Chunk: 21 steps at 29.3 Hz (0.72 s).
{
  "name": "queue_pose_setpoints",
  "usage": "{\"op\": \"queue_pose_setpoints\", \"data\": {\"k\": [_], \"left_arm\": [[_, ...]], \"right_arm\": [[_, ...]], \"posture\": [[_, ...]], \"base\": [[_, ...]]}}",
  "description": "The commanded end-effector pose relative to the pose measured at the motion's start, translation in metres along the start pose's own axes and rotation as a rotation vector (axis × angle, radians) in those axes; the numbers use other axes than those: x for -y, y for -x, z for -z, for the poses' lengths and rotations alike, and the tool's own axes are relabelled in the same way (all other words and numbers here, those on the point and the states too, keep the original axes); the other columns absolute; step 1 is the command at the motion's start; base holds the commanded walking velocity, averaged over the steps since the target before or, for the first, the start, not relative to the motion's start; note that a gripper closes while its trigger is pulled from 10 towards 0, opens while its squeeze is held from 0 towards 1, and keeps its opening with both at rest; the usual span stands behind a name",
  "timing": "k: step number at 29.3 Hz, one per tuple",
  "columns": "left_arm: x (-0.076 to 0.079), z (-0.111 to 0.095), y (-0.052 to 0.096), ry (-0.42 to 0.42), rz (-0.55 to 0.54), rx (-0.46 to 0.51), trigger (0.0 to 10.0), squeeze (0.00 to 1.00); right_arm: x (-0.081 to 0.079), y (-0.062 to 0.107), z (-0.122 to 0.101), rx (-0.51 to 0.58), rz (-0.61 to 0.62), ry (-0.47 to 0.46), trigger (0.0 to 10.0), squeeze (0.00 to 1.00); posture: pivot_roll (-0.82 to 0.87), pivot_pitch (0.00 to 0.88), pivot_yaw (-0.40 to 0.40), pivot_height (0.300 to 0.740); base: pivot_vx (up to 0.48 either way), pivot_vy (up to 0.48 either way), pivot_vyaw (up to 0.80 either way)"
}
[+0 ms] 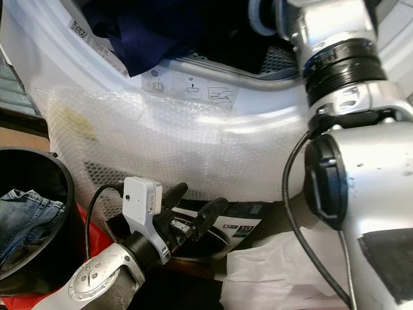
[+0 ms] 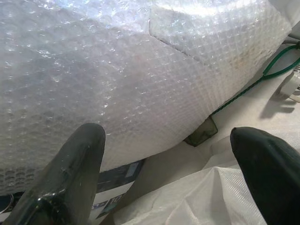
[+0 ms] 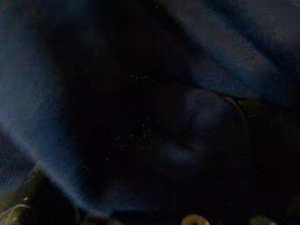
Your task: Clothes washing
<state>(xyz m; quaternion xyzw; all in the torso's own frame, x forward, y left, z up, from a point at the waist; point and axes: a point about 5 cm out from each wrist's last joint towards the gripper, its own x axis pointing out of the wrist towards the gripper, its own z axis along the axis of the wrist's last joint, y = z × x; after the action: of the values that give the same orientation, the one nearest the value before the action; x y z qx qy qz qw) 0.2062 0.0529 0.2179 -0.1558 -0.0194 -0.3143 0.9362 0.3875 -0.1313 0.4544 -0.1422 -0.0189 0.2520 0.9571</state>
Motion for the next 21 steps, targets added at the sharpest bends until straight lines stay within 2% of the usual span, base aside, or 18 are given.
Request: {"op": "queue_pose_setpoints", "data": {"k": [1, 3, 4, 6, 9, 11, 13, 16, 21], "left_arm": [[0.005, -0.003, 0.000, -0.002, 0.028, 0.013, 10.0, 0.00], [0.005, -0.003, 0.000, -0.002, 0.030, 0.013, 10.0, 0.00], [0.005, -0.003, 0.000, -0.002, 0.035, 0.013, 10.0, 0.00], [0.005, -0.003, -0.001, -0.002, 0.038, 0.013, 10.0, 0.00], [0.005, -0.003, -0.002, 0.000, 0.045, 0.010, 10.0, 0.00], [0.005, -0.003, -0.002, 0.000, 0.054, 0.010, 10.0, 0.00], [0.006, -0.003, -0.002, 0.000, 0.058, 0.010, 10.0, 0.00], [0.005, -0.003, -0.002, 0.001, 0.055, 0.008, 10.0, 0.00], [0.005, -0.003, -0.001, 0.002, 0.054, 0.005, 10.0, 0.00]], "right_arm": [[0.017, 0.020, -0.002, -0.013, 0.024, -0.114, 10.0, 0.00], [0.018, 0.023, -0.002, -0.014, 0.035, -0.127, 10.0, 0.00], [0.020, 0.027, -0.005, 0.026, 0.102, -0.158, 10.0, 0.00], [0.018, 0.032, -0.007, 0.059, 0.151, -0.193, 10.0, 0.00], [-0.008, 0.038, -0.005, 0.116, 0.070, -0.194, 10.0, 0.00], [-0.025, 0.042, -0.003, 0.175, 0.003, -0.115, 10.0, 0.00], [-0.030, 0.043, 0.000, 0.161, -0.022, -0.132, 10.0, 0.00], [-0.044, 0.052, 0.011, 0.138, -0.114, -0.107, 10.0, 0.00], [-0.049, 0.063, 0.022, 0.112, -0.114, -0.088, 10.0, 0.00]], "posture": [[-0.13, 0.146, -0.230, 0.740], [-0.13, 0.147, -0.230, 0.740], [-0.14, 0.147, -0.226, 0.740], [-0.14, 0.149, -0.223, 0.740], [-0.15, 0.153, -0.214, 0.740], [-0.16, 0.155, -0.210, 0.740], [-0.16, 0.158, -0.209, 0.740], [-0.16, 0.164, -0.207, 0.740], [-0.16, 0.166, -0.207, 0.740]], "base": [[0.000, 0.000, 0.00], [0.000, 0.000, 0.00], [0.000, 0.000, 0.00], [0.000, 0.000, 0.00], [0.000, 0.000, 0.00], [0.000, 0.000, 0.00], [0.000, 0.000, 0.00], [0.000, 0.000, 0.00], [0.000, 0.000, 0.00]]}}
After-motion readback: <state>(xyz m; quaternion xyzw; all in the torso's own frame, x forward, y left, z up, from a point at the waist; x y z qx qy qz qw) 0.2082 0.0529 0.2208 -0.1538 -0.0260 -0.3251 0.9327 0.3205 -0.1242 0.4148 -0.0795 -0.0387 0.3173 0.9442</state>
